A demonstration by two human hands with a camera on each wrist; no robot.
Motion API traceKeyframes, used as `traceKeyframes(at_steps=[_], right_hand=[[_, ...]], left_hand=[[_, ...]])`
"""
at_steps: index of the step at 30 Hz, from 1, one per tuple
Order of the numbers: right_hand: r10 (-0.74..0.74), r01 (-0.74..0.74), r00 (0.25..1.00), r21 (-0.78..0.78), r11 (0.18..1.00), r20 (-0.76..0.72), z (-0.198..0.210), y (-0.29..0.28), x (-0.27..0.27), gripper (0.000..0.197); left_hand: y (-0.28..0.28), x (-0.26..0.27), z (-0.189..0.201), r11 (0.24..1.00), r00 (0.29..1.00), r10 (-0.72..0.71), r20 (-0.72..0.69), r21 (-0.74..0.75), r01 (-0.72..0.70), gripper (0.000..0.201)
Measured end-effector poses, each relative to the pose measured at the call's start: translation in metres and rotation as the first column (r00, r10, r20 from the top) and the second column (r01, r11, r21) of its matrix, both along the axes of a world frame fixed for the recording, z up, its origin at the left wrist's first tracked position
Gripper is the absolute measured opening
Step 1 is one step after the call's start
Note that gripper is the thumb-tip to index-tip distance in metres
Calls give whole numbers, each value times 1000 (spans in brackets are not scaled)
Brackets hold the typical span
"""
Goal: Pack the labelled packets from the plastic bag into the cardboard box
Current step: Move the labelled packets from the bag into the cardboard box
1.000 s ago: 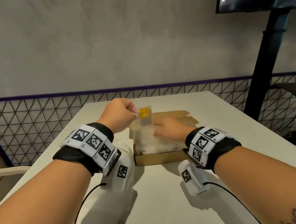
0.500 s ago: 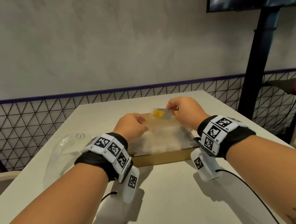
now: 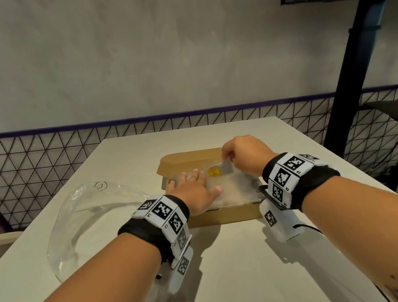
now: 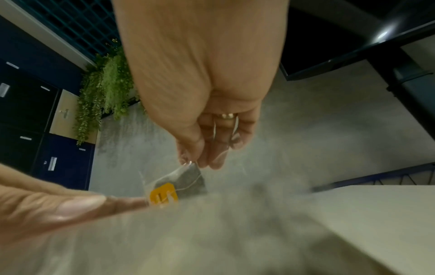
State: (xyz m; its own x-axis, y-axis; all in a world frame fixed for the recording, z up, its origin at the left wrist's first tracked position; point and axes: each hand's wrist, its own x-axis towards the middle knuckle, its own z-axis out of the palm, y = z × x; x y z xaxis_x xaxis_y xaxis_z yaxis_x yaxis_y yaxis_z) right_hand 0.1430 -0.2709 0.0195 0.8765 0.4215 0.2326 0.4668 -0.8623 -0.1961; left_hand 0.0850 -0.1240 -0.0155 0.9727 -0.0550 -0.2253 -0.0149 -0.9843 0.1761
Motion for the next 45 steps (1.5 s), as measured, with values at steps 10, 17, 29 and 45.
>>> traceKeyframes(at_steps=[10, 17, 29, 45], right_hand=[[-76, 68, 981, -51, 996, -181, -25, 6, 11, 26], [-35, 7, 983, -155, 988, -178, -24, 8, 0, 52], [-171, 68, 916, -281, 957, -362, -39, 8, -9, 67], [-150, 39, 901, -268, 963, -407, -37, 2, -42, 71]], left_hand=[[1, -4, 0, 999, 1000, 9, 19, -49, -9, 72], [1, -3, 1, 1000, 999, -7, -35, 27, 8, 62], [-1, 10, 3, 997, 996, 77, -52, 0, -77, 59], [6, -18, 12, 982, 980, 191, 55, 6, -191, 58]])
